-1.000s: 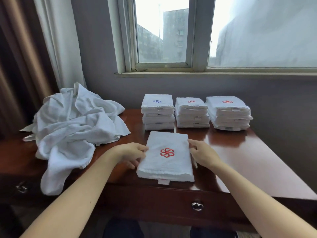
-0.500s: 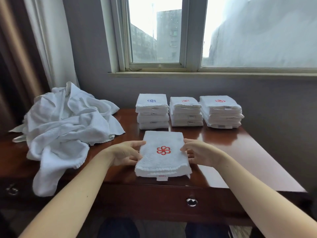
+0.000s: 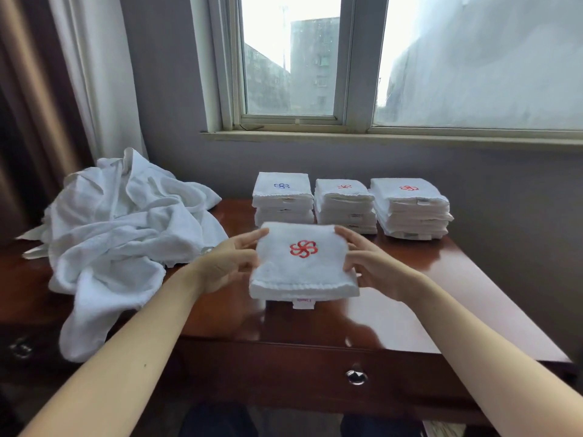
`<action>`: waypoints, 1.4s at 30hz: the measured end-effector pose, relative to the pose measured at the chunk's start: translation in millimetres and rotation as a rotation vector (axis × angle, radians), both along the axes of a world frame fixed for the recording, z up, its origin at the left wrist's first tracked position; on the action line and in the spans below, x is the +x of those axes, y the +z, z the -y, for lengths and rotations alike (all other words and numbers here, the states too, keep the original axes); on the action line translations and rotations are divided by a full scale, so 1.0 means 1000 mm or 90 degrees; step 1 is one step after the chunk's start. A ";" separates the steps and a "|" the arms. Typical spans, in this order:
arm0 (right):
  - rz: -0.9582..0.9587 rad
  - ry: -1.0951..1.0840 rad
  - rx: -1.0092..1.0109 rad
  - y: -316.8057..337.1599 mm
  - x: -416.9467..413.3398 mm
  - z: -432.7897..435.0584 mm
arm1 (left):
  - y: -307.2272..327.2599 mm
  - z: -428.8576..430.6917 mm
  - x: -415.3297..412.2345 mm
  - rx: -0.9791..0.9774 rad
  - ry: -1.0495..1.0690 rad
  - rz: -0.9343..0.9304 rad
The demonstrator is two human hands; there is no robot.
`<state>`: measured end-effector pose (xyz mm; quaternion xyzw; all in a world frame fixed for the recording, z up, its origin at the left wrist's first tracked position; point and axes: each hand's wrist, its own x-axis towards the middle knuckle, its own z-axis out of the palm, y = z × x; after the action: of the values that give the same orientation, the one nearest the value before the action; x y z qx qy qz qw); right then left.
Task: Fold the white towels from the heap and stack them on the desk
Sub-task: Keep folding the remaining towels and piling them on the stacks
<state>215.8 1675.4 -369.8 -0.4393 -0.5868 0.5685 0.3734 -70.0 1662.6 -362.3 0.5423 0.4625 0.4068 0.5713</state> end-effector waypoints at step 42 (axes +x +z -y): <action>0.494 -0.055 0.147 0.062 -0.103 -0.297 | 0.038 -0.299 -0.017 0.103 0.165 -0.405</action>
<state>113.0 1972.8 -307.7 -0.6004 -0.7254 0.2746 0.1947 -87.0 1961.9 -324.7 0.6223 0.6486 0.3221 0.2972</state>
